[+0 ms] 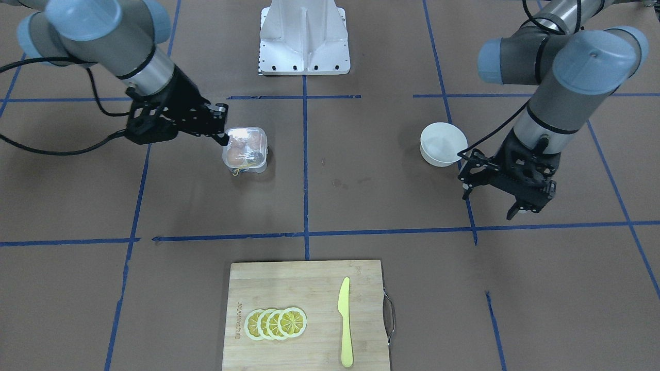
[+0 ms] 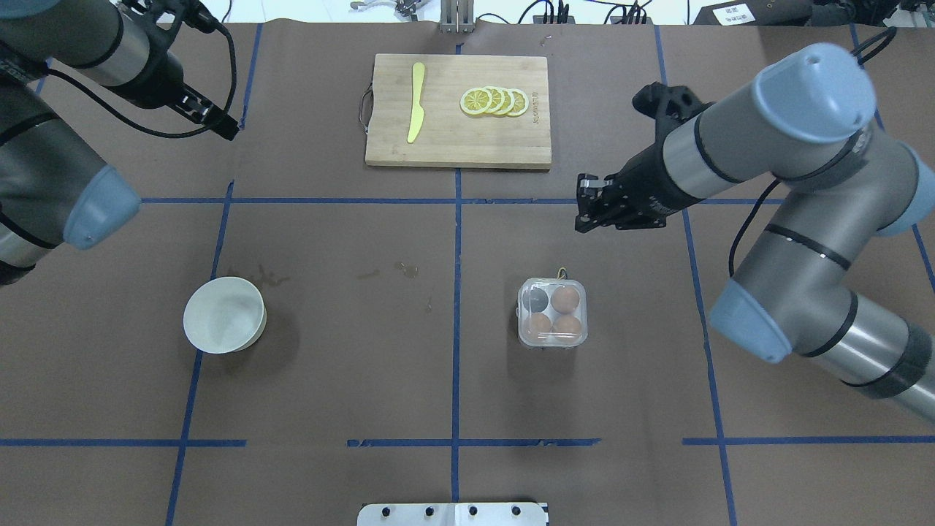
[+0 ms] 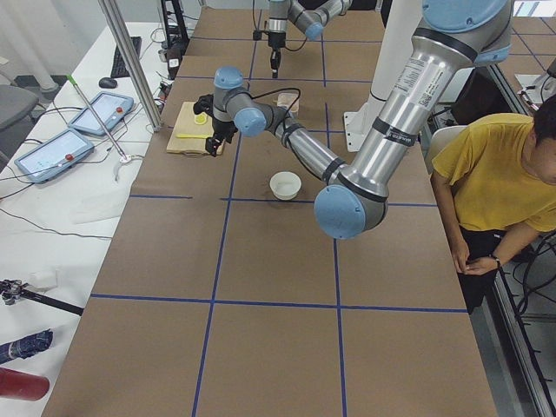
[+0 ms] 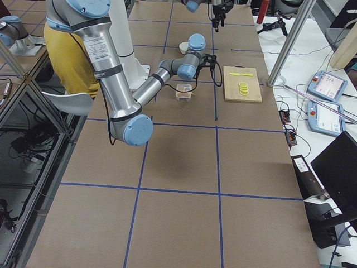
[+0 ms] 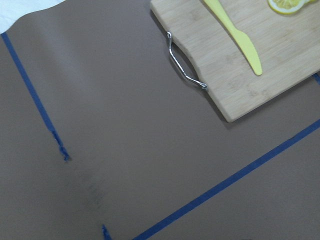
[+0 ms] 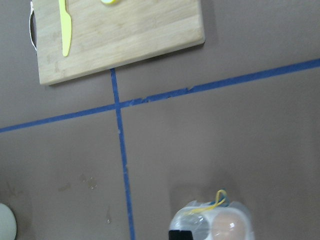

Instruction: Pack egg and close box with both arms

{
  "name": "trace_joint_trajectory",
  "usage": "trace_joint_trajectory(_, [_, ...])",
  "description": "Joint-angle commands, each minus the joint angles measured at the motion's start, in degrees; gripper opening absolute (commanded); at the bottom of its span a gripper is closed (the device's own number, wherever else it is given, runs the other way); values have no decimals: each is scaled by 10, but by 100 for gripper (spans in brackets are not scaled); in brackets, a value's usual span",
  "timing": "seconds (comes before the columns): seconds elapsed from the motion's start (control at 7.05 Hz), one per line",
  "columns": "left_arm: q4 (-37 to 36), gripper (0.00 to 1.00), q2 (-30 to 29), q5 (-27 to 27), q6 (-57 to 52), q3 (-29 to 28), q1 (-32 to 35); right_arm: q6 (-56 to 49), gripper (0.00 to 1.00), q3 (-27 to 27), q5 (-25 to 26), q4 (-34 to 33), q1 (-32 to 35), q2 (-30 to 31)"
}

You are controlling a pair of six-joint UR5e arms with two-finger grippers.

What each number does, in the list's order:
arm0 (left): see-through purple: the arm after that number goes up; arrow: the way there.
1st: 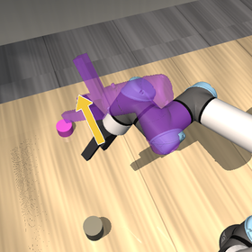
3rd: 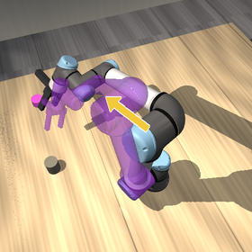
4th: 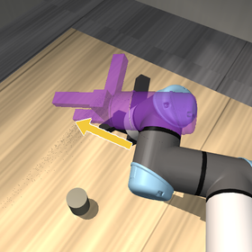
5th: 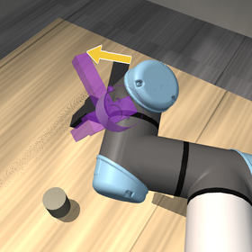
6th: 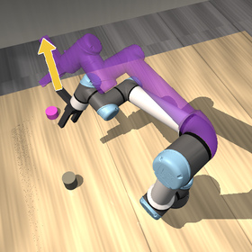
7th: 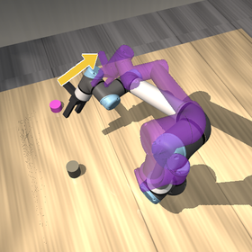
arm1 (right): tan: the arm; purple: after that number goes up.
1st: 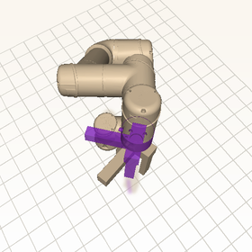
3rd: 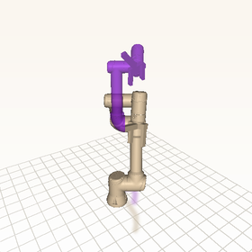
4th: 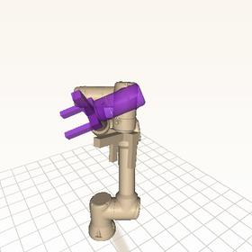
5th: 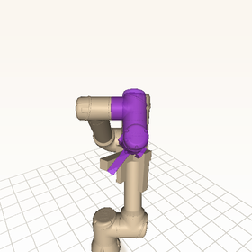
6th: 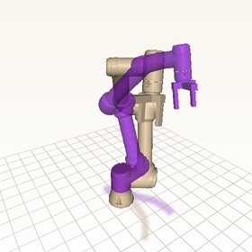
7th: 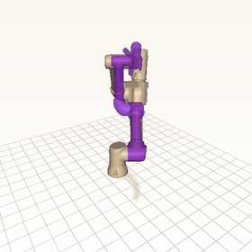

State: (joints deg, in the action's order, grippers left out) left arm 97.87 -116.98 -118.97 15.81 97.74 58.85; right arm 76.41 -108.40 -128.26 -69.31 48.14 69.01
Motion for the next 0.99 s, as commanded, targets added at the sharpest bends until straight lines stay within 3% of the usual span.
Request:
trace_joint_trajectory(0.0, [-47, 93, 25, -21, -53, 0, 79, -203, 45, 27, -45, -3, 125, 98])
trace_joint_trajectory(0.14, [-47, 99, 49, -39, -119, -6, 126, -272, 99, 62, -43, -4, 168, 116])
trace_joint_trajectory(0.43, [-47, 99, 75, -57, -222, -40, 205, -438, 100, 168, -48, -16, 259, 113])
trace_joint_trajectory(0.57, [-45, 99, 100, -104, -272, -44, 235, -543, 100, 212, -46, -48, 293, 107])
trace_joint_trajectory(0.71, [-57, 99, 110, -134, -289, -69, 266, -606, 100, 220, -47, -102, 329, 103])
trace_joint_trajectory(0.85, [-54, 100, 160, -144, -353, -72, 270, -657, 100, 222, -50, -173, 355, 75])
